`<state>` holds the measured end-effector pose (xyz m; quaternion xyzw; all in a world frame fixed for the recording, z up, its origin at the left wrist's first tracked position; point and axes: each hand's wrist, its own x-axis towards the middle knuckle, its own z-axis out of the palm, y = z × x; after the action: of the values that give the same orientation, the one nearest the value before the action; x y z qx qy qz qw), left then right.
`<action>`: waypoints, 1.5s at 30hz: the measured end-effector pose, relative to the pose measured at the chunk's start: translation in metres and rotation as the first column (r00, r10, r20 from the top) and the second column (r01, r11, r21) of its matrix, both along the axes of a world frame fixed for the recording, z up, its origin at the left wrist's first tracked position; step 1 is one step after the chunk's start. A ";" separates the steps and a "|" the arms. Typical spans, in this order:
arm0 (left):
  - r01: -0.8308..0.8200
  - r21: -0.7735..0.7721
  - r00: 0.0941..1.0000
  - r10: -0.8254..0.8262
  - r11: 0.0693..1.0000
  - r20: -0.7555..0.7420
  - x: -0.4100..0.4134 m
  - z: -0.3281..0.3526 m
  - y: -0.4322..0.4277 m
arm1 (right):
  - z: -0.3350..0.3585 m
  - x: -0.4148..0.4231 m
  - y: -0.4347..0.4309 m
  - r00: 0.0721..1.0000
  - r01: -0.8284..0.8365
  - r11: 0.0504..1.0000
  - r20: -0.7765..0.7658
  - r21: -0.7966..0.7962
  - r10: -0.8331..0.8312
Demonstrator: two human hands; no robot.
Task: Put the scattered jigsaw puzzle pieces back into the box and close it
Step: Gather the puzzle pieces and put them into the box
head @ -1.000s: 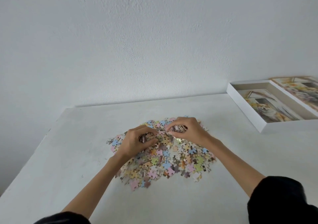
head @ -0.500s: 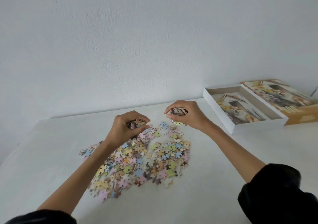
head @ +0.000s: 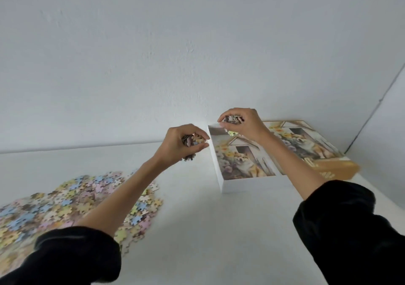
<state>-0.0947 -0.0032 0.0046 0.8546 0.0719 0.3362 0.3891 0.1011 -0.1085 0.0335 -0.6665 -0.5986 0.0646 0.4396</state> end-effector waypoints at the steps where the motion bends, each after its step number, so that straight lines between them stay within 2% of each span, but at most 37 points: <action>1: 0.013 0.008 1.000 -0.013 1.000 -0.012 0.016 -0.001 -0.006 | 0.000 0.015 -0.002 1.000 0.003 1.000 -0.005 0.001 -0.003; 7: 0.042 0.095 0.997 -0.035 0.995 -0.075 0.093 -0.019 -0.020 | -0.018 0.089 -0.002 0.999 0.035 0.999 -0.008 -0.014 -0.035; 14: 0.130 0.121 0.984 -0.113 0.984 -0.136 0.146 -0.045 -0.024 | -0.055 0.132 0.022 0.999 0.052 0.993 -0.008 -0.106 -0.053; 17: 0.131 0.172 0.972 -0.092 0.976 -0.214 0.155 -0.056 -0.017 | -0.067 0.137 0.037 0.997 0.073 0.986 0.003 -0.148 -0.074; 20: 0.150 0.229 0.933 -0.061 0.962 -0.356 0.159 -0.061 -0.009 | -0.075 0.139 0.045 0.996 0.082 0.970 0.056 -0.228 -0.071; 23: 0.176 0.307 0.902 -0.028 0.935 -0.432 0.160 -0.062 -0.005 | -0.083 0.143 0.049 0.998 0.069 0.957 0.024 -0.281 -0.065; 26: 0.203 0.360 0.902 -0.031 0.911 -0.430 0.160 -0.061 -0.005 | -0.087 0.143 0.050 0.996 0.085 0.953 0.016 -0.291 -0.084; 31: 0.234 0.332 0.911 -0.087 0.914 -0.402 0.156 -0.060 -0.006 | -0.086 0.137 0.047 0.996 0.092 0.962 0.020 -0.258 -0.090; 36: 0.204 0.293 0.919 -0.079 0.934 -0.386 0.145 -0.058 -0.009 | -0.086 0.134 0.045 0.985 0.135 0.958 0.136 -0.255 -0.103; 41: 0.178 0.273 0.926 -0.067 0.945 -0.372 0.132 -0.056 -0.008 | -0.091 0.127 0.045 0.967 0.150 0.935 0.243 -0.323 -0.071; 45: 0.174 0.251 0.920 -0.066 0.952 -0.386 0.125 -0.055 -0.007 | -0.095 0.123 0.044 0.974 0.142 0.944 0.209 -0.296 -0.081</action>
<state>0.0303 -0.0100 -0.0502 0.9521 0.0430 0.1496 0.2633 0.2245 -0.0646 -0.0616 -0.7632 -0.5821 0.0670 0.2722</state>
